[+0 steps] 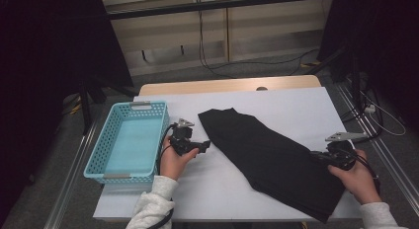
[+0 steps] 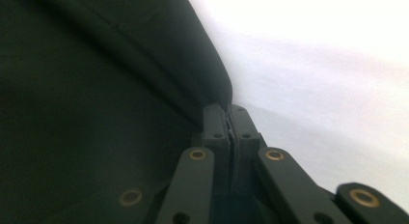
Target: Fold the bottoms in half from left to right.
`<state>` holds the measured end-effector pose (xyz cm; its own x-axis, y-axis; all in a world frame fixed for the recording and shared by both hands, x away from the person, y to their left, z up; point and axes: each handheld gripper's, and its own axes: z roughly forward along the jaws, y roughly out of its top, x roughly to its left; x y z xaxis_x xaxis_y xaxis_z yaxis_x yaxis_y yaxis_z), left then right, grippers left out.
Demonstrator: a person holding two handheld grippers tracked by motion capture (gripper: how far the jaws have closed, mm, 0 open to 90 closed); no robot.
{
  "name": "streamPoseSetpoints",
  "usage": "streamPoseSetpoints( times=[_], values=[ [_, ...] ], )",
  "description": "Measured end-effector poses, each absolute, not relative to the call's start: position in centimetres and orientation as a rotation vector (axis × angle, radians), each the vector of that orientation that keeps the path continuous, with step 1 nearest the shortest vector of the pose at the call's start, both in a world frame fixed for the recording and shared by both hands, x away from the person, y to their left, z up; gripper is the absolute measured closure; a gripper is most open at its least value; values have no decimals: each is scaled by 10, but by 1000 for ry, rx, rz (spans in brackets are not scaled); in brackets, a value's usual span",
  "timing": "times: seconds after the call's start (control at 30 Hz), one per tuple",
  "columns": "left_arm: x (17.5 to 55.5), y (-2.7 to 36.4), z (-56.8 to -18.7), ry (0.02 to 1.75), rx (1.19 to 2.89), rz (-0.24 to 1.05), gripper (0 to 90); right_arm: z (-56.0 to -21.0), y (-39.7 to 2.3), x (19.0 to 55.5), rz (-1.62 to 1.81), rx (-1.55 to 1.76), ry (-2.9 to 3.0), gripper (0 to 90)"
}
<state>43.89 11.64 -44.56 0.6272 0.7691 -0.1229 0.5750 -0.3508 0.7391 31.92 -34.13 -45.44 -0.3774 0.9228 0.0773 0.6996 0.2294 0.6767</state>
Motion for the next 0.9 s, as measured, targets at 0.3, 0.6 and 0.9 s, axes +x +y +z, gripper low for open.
streamPoseSetpoints(
  times=[0.3,0.6,0.9],
  values=[
    [465,107,-450,1096,2069,346,148,-454,-348,318,920,1492,2159,862],
    [498,104,-446,1165,2031,394,184,-449,-344,319,977,1461,2122,593],
    [523,104,-457,1211,2033,396,325,-445,-334,319,1013,1438,2110,449]
  ],
)
